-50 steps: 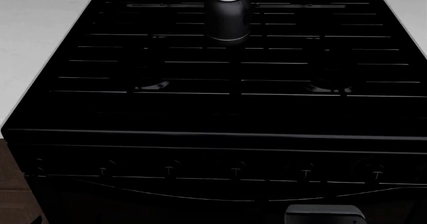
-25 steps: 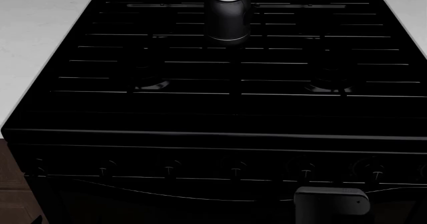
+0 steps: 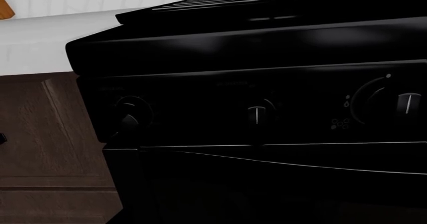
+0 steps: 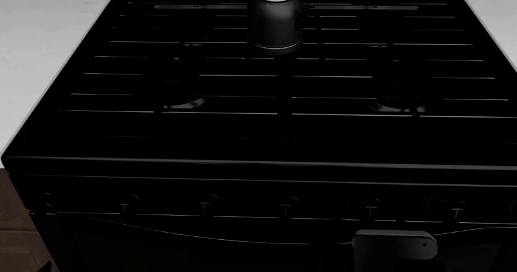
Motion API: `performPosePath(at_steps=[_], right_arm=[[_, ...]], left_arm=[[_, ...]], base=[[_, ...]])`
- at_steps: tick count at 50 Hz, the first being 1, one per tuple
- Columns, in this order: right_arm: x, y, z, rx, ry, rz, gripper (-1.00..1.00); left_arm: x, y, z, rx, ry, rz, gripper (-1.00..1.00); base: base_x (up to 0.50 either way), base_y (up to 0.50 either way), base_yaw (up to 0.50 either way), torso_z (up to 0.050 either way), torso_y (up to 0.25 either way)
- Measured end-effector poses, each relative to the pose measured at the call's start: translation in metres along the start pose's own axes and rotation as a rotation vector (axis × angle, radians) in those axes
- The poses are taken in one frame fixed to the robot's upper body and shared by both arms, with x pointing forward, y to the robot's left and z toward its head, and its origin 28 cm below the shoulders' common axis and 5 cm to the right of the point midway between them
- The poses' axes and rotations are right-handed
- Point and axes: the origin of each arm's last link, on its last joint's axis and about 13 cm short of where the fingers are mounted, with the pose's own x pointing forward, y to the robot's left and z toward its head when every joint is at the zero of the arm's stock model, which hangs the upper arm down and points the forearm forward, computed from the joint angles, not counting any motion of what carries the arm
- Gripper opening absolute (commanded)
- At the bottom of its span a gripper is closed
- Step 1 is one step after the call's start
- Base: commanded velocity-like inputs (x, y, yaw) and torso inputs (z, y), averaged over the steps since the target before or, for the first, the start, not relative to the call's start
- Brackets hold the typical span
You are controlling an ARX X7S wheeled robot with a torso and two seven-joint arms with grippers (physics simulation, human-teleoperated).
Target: Turn on the center burner of the stove.
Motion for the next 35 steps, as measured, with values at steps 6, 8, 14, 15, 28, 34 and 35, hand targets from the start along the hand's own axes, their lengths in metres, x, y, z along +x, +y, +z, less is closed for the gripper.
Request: performPosePath(at_steps=[6,8,14,15,28,34,35], right_arm=[[-0.0005,0.0003,-0.0021,-0.001,0.009,0.002,1.0],[-0.0003,0.0004,-0.0022,-0.002,0.011,0.002,1.0],[0.0025,0.0006,0.0002,-0.003,0.007,0.002,1.0],[0.003,0.0006,0.0007,-0.003,0.006,0.001,1.0],[0.005,0.0006,0.0026,-0.003,0.006,0.005,-1.0],[0.005,0.0004,0.0023,0.01,0.009,0.006,-1.0],[0.0049,0.0002,0.0022,0.011,0.01,0.006,-1.0]], left_arm=[[0.0001,-0.0002,-0.0001,0.003,0.0,0.0,1.0],[0.0001,-0.0002,-0.0001,0.004,0.0,0.0,1.0],[0.0002,-0.0004,-0.0002,0.006,0.0,-0.001,1.0],[0.0003,-0.0004,-0.0002,0.006,0.0,-0.001,1.0],[0.0007,-0.0006,-0.0006,0.008,0.001,-0.001,1.0],[0.0007,-0.0006,-0.0006,0.009,0.001,-0.001,1.0],[0.0007,-0.0007,-0.0006,0.01,0.001,-0.001,1.0]], base=[[0.0,0.0,0.0,0.0,0.0],[0.0,0.0,0.0,0.0,0.0],[0.0,0.0,0.0,0.0,0.0],[0.0,0.0,0.0,0.0,0.0],[0.0,0.0,0.0,0.0,0.0],[0.0,0.0,0.0,0.0,0.0],[0.0,0.0,0.0,0.0,0.0]])
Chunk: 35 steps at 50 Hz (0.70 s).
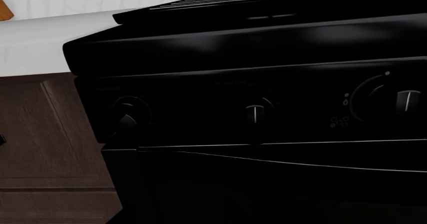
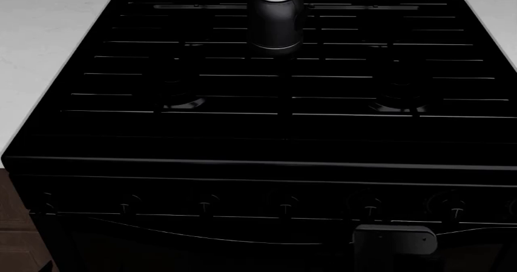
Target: Turn on the center burner of the stove.
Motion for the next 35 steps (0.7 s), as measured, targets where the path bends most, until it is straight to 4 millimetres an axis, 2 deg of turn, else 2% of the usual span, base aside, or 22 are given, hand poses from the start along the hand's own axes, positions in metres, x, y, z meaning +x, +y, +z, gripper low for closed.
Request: performPosePath(at_steps=[11,23,35], right_arm=[[-0.002,-0.005,-0.002,-0.077,0.015,0.011,-1.0],[-0.004,-0.017,-0.003,-0.307,0.026,0.024,-1.0],[-0.004,-0.028,0.005,-0.527,0.039,0.032,-1.0]], left_arm=[[0.0,0.0,0.0,0.001,0.0,-0.001,1.0],[0.0,0.0,0.0,0.004,0.003,0.0,1.0],[0.001,0.0,0.0,0.003,0.005,0.001,1.0]], base=[[0.0,0.0,0.0,0.0,0.0],[0.0,0.0,0.0,0.0,0.001],[0.0,0.0,0.0,0.0,0.002]])
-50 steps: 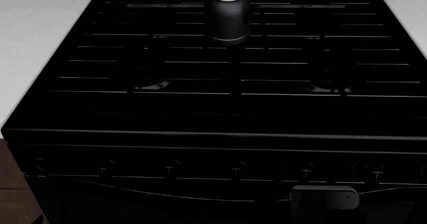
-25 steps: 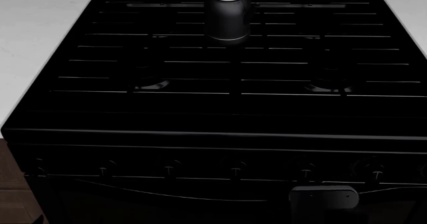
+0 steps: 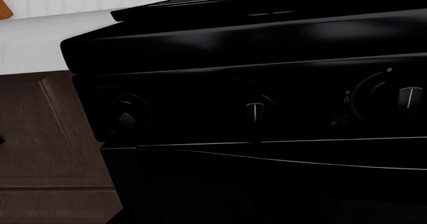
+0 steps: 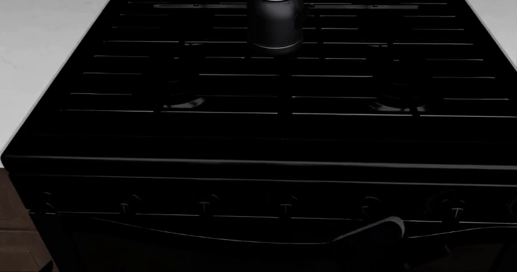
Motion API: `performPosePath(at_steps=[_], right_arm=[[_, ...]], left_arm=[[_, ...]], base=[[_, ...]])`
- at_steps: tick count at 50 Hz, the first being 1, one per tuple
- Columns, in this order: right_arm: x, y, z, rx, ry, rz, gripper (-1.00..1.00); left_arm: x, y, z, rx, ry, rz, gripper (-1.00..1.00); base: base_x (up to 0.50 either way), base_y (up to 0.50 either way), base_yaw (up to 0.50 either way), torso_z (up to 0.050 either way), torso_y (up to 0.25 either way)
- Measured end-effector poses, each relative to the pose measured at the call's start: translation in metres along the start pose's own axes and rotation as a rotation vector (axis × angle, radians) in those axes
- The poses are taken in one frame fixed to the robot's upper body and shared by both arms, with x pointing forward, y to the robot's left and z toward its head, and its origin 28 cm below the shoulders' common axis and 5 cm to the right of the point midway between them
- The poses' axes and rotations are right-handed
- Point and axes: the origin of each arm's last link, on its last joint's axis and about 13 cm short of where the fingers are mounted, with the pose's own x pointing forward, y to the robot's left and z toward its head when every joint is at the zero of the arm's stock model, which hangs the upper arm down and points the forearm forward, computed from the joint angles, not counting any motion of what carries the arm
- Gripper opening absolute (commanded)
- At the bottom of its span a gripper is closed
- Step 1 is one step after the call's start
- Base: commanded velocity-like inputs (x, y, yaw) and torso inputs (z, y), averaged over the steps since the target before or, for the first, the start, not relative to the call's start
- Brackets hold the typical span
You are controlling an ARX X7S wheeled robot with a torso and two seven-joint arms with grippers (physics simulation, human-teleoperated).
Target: Turn on the center burner of the stove.
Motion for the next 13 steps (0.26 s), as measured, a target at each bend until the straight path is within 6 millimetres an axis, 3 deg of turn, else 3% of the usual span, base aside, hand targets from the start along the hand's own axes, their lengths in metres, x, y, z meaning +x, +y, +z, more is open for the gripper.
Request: performPosePath(at_steps=[13], right_arm=[[0.0,-0.014,0.003,-0.249,0.004,0.01,-1.0]], left_arm=[[0.0,0.0,0.0,-0.002,0.0,0.001,1.0]], base=[[0.0,0.0,0.0,0.0,0.001]])
